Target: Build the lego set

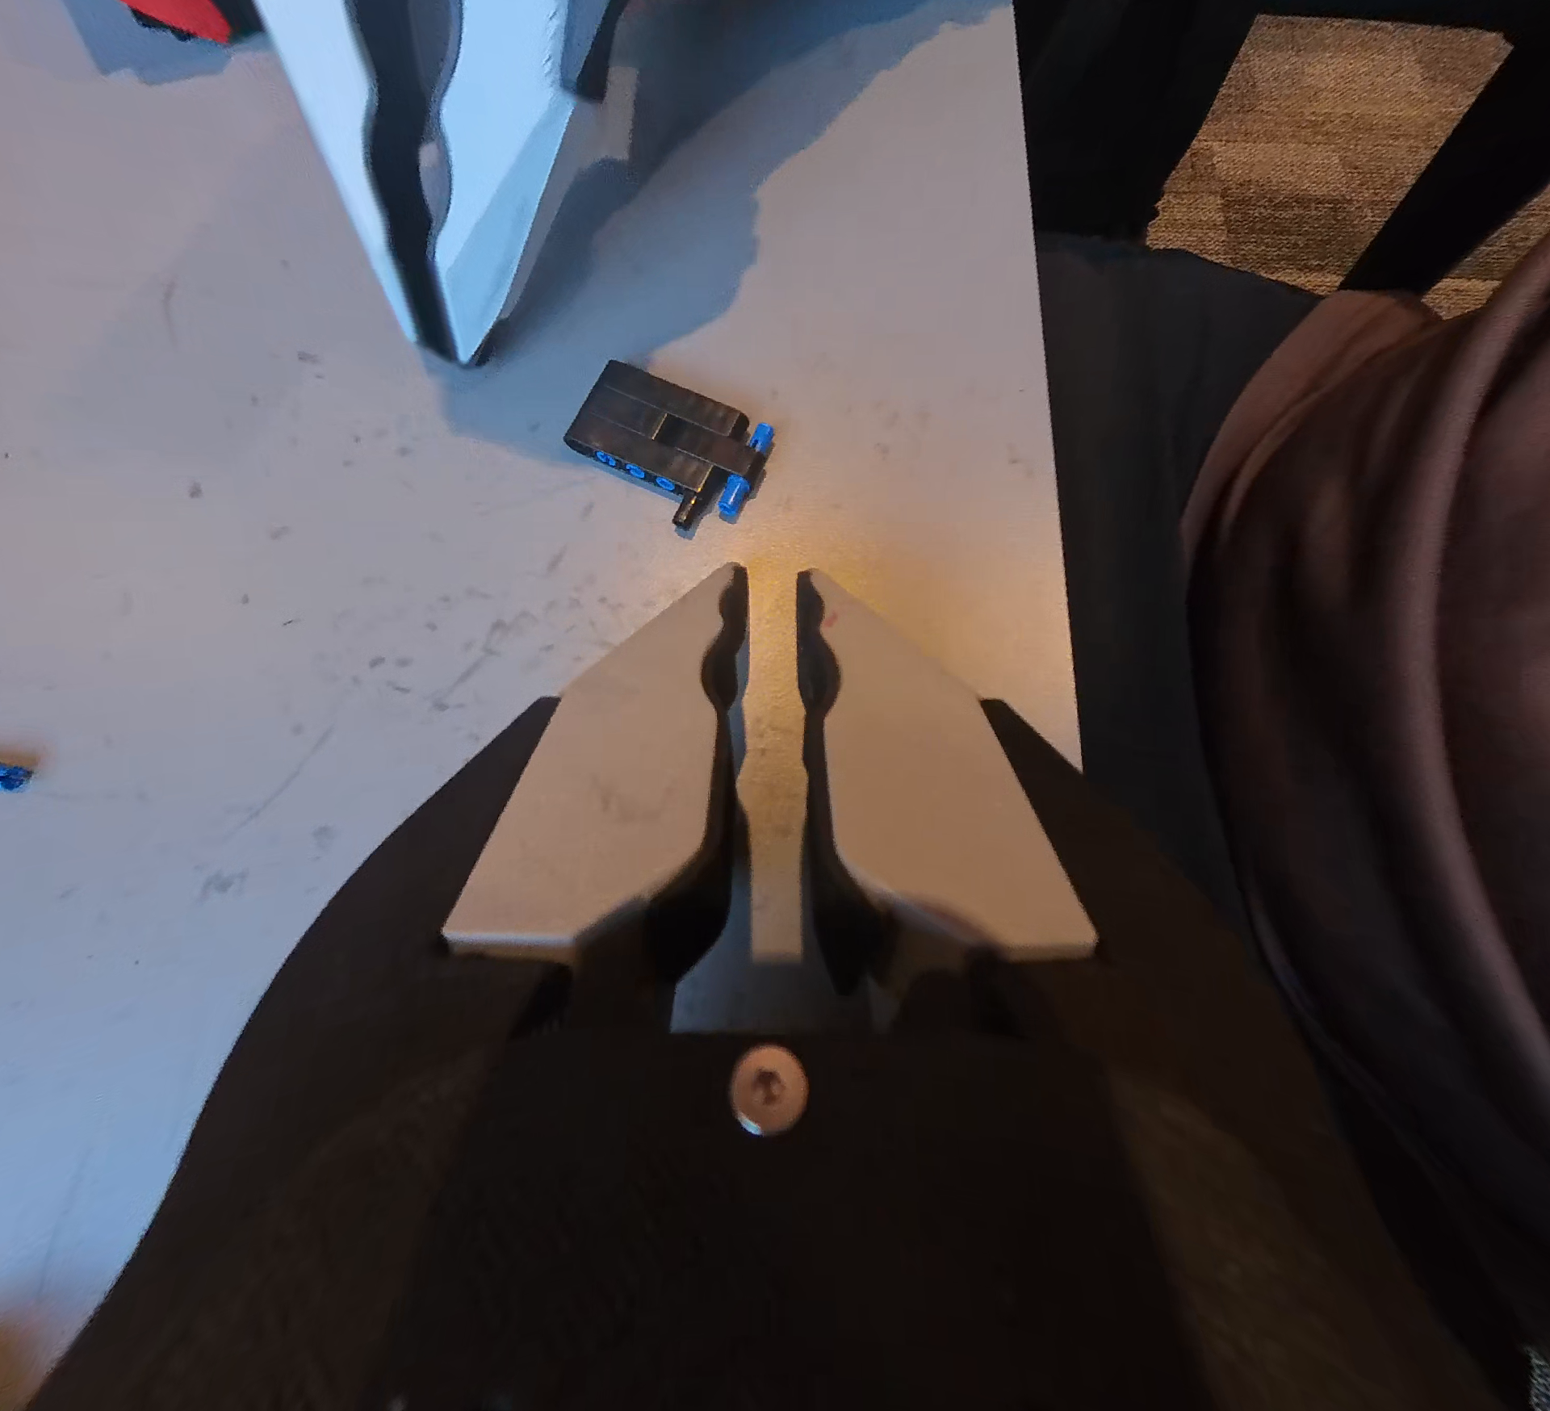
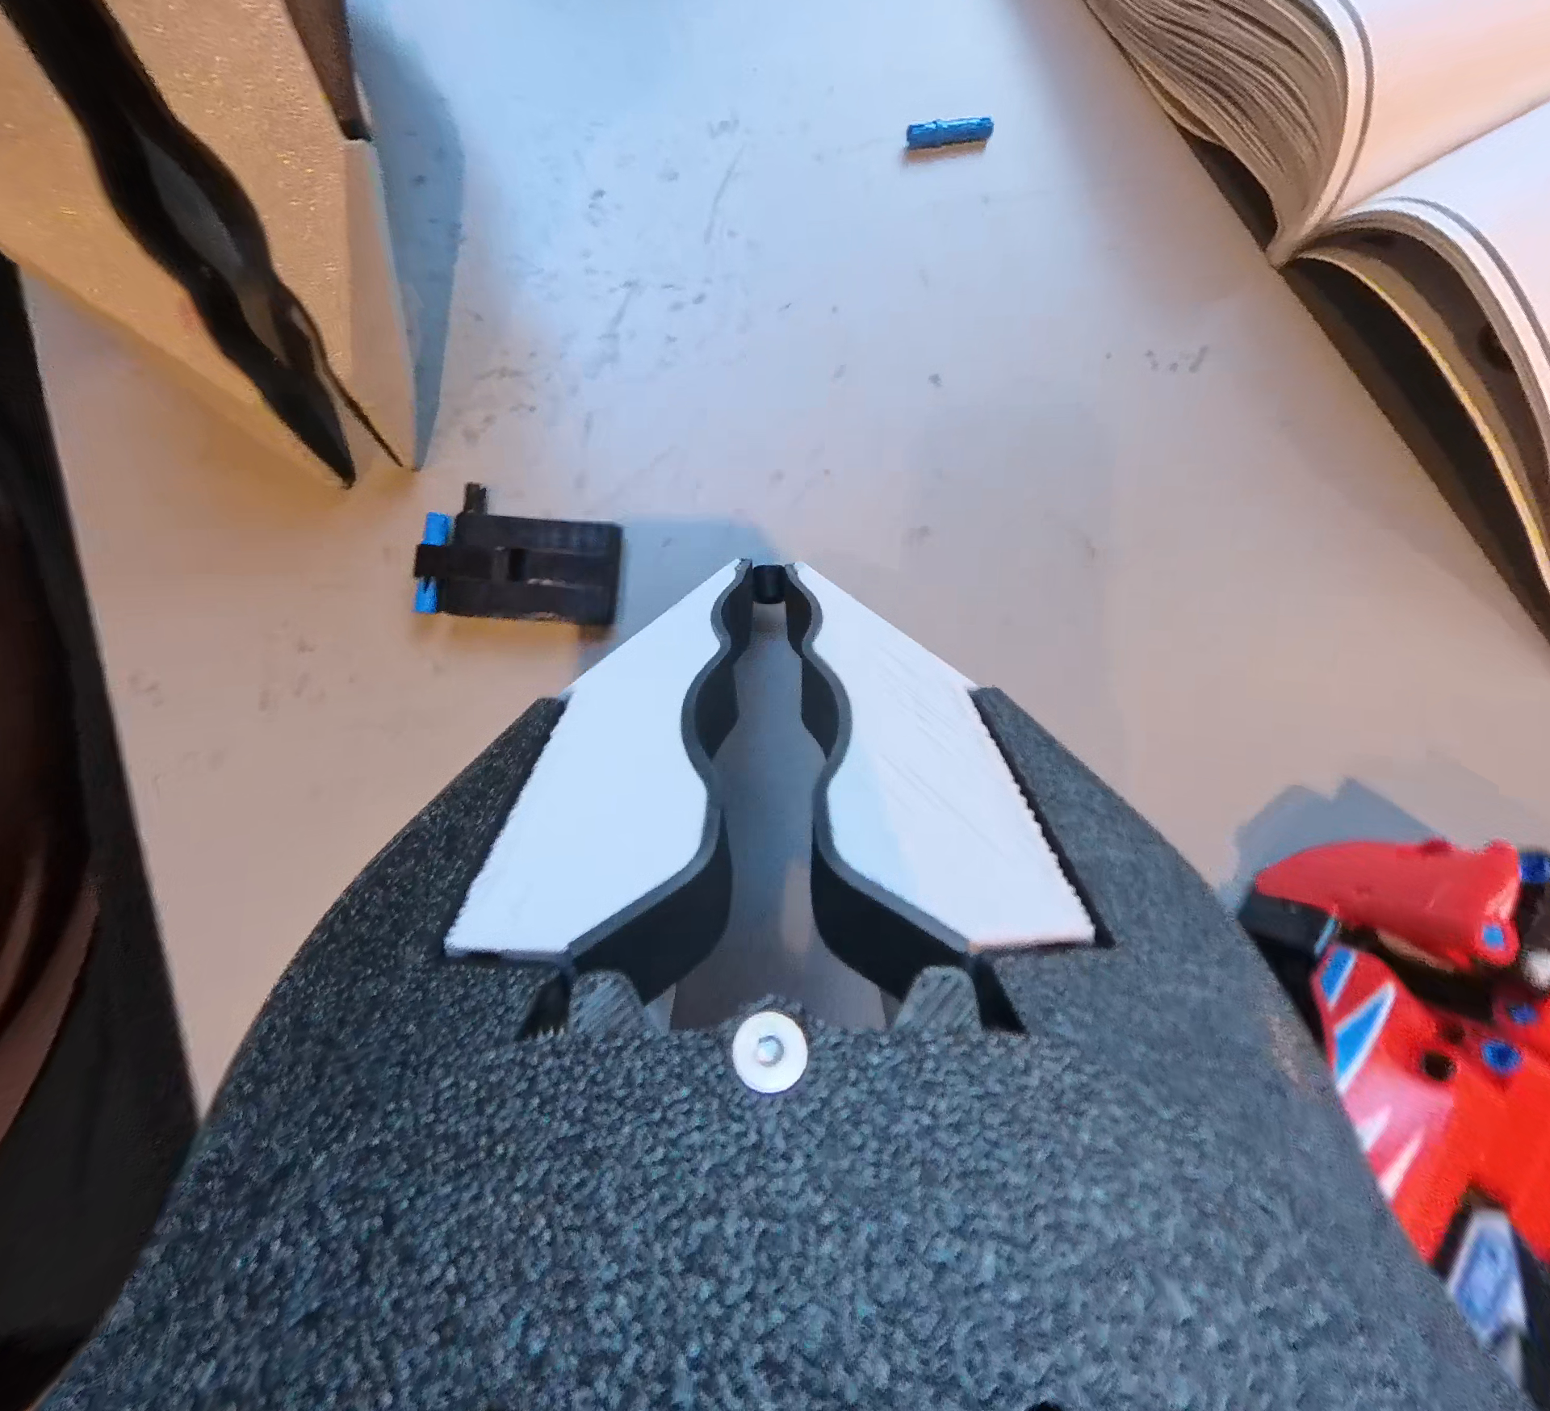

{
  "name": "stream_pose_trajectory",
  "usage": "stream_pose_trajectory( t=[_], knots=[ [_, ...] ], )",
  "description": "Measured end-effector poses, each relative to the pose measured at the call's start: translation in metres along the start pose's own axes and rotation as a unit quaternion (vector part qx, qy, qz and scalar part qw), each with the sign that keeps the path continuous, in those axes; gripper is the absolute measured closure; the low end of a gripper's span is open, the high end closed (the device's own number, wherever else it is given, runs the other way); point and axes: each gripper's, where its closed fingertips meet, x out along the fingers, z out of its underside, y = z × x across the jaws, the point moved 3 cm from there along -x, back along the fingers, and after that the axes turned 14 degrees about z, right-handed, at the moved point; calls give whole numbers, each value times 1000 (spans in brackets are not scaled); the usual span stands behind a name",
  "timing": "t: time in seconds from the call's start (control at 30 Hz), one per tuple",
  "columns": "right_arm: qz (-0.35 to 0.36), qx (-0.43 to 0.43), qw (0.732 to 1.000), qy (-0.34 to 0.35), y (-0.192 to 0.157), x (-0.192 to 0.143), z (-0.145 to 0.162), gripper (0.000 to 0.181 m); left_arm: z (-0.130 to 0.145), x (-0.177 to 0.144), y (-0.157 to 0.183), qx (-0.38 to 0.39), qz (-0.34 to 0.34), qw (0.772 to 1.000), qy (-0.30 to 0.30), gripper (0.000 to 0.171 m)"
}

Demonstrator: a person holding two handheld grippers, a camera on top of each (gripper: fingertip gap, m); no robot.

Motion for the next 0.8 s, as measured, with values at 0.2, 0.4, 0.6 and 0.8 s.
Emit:
stream_pose_trajectory(
  t=[0.2,0.4,0.6,0.8],
  knots=[
    [24,47,998,22,-17,-38,5,174,0,0,0,8,-9,1000,-1,163],
    [47,65,995,57,-42,-59,10,174,0,0,0,8,-9,1000,-1,163],
    [50,64,996,42,-49,-53,23,174,0,0,0,6,-8,1000,-1,163],
    [35,60,997,36,-51,-46,25,174,0,0,0,2,-4,1000,0,164]
  ],
)
